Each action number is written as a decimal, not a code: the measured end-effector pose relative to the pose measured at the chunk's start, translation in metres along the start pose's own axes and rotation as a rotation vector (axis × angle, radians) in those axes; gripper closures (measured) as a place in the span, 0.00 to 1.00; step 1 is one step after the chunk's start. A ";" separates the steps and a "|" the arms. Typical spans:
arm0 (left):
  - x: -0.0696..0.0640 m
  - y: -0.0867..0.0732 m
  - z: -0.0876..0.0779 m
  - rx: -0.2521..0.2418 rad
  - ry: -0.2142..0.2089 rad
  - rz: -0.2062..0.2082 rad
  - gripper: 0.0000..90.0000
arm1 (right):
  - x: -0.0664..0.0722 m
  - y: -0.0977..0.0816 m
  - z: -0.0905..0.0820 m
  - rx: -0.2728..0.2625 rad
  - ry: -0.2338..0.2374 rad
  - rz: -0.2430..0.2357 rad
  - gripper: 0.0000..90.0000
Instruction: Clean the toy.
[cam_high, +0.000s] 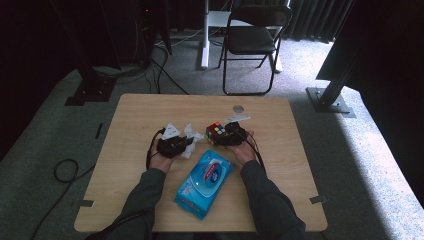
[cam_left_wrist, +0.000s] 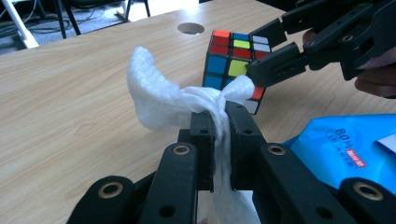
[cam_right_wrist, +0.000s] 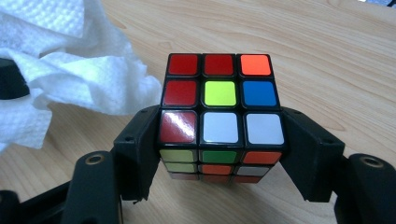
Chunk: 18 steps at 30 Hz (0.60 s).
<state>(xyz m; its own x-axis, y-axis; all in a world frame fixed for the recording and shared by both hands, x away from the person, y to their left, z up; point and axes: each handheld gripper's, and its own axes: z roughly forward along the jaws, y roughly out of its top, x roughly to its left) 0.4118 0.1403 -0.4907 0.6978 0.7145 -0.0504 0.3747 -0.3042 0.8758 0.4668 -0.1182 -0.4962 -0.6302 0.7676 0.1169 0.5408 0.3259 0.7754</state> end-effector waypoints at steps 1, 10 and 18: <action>-0.001 0.001 0.000 -0.002 -0.001 0.002 0.92 | 0.000 0.000 0.000 -0.001 0.001 -0.003 0.38; -0.007 0.019 0.000 -0.007 -0.009 0.045 0.94 | 0.004 0.002 -0.001 -0.008 0.016 -0.013 0.38; -0.012 0.026 0.003 0.000 0.002 0.069 0.97 | 0.007 0.003 -0.003 -0.012 0.036 -0.030 0.38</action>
<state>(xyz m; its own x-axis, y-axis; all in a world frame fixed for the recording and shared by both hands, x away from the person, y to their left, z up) 0.4154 0.1221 -0.4688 0.7208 0.6931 0.0112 0.3254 -0.3526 0.8774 0.4626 -0.1133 -0.4912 -0.6657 0.7371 0.1159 0.5152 0.3417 0.7861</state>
